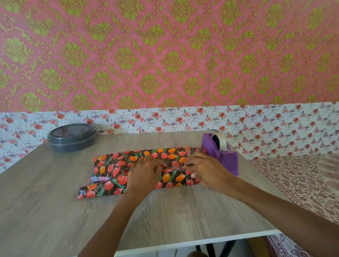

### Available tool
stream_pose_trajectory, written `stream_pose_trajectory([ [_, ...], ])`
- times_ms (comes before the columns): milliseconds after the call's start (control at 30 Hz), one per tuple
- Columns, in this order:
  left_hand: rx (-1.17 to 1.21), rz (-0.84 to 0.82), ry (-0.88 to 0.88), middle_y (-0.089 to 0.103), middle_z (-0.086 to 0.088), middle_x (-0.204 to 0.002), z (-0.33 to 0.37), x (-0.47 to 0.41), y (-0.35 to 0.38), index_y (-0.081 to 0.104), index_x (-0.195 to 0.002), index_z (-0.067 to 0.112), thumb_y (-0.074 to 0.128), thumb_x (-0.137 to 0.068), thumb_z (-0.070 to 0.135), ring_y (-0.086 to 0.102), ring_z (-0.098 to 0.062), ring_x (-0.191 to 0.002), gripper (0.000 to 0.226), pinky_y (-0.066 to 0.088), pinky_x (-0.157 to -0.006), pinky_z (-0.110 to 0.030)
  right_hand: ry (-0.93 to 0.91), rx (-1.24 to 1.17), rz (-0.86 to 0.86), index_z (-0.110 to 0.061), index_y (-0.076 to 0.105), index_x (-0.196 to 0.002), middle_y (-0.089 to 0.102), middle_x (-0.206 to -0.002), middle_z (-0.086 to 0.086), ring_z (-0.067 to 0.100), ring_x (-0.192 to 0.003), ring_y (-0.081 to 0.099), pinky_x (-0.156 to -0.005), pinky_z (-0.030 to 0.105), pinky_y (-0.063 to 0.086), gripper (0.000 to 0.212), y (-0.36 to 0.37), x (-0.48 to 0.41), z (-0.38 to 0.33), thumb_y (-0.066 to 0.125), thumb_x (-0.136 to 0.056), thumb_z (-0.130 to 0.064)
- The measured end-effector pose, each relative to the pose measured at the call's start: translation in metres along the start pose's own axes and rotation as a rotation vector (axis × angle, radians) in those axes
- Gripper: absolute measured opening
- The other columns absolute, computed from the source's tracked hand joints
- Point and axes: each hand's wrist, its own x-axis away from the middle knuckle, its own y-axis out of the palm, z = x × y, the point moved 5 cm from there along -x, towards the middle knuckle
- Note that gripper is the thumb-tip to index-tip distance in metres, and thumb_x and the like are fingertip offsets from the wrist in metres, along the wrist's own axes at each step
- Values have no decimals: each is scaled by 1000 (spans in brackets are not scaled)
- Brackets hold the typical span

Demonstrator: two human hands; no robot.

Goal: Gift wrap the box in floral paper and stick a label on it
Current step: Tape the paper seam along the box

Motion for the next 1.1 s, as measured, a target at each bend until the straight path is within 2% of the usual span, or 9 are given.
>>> stream_pose_trajectory([
  [133, -3, 0, 1, 60, 9, -118, 2, -3, 1, 70, -108, 37, 48, -96, 22, 54, -14, -113, 29, 50, -94, -40, 95, -151, 30, -14, 76, -107, 72, -114, -2, 18, -107, 62, -92, 37, 54, 41, -2, -1, 8, 81, -68, -3],
  [200, -24, -1, 11, 60, 6, -122, 5, -5, 2, 70, -110, 33, 50, -96, 18, 53, -17, -117, 29, 48, -98, -42, 191, -222, 12, -20, 72, -117, 68, -122, -5, 13, -116, 58, -101, 37, 48, 44, -3, 0, 13, 80, -75, -11],
  [333, -47, 59, 159, 60, 10, -125, 27, -3, 5, 66, -119, 31, 49, -97, 17, 49, -15, -122, 31, 42, -104, -39, 173, -183, -69, -24, 64, -130, 65, -125, -9, 16, -115, 51, -98, 33, 46, 54, -1, -3, 8, 79, -78, -29],
  [500, -135, -38, 207, 51, 18, -137, 38, 3, 25, 56, -133, 38, 38, -102, 43, 45, -10, -127, 36, 35, -102, -37, 80, -60, 51, -23, 77, -102, 69, -115, -11, 18, -109, 53, -89, 40, 50, 26, 10, -4, 0, 74, -77, -18],
  [667, 1, 81, 190, 68, 14, -115, 35, 0, 20, 75, -107, 31, 62, -90, 32, 64, -12, -102, 21, 53, -86, -39, 140, -144, 231, -24, 81, -89, 75, -92, -15, 14, -98, 56, -77, 23, 41, 25, 8, -1, 5, 84, -64, -20],
  [800, 96, 129, 154, 73, 8, -98, 37, 2, 17, 79, -90, 22, 72, -83, 25, 68, -14, -86, 11, 58, -71, -34, 199, -201, 274, -24, 79, -80, 73, -83, -14, 16, -90, 58, -75, 32, 52, 26, 3, 1, 8, 91, -57, -23],
  [867, 158, 145, 125, 73, 5, -91, 37, 3, 13, 79, -85, 18, 77, -80, 23, 67, -13, -79, 7, 57, -67, -31, 222, -214, 261, -24, 76, -87, 71, -88, -10, 16, -94, 57, -80, 37, 52, 32, 3, 2, 9, 91, -59, -25],
  [1000, 231, 107, 46, 67, 12, -88, 34, 2, 8, 76, -92, 20, 82, -78, 29, 61, -5, -76, 17, 51, -66, -20, 142, -71, 89, -26, 66, -124, 65, -122, -10, 19, -118, 49, -90, 39, 44, 46, 16, 3, 1, 75, -79, -24],
  [1100, 214, 82, 2, 65, 12, -83, 35, 2, 6, 75, -89, 20, 81, -79, 29, 59, -5, -69, 15, 50, -61, -21, 142, 25, 54, -29, 62, -130, 59, -132, -13, 20, -123, 45, -91, 40, 43, 48, 20, 1, -3, 68, -83, -24],
])
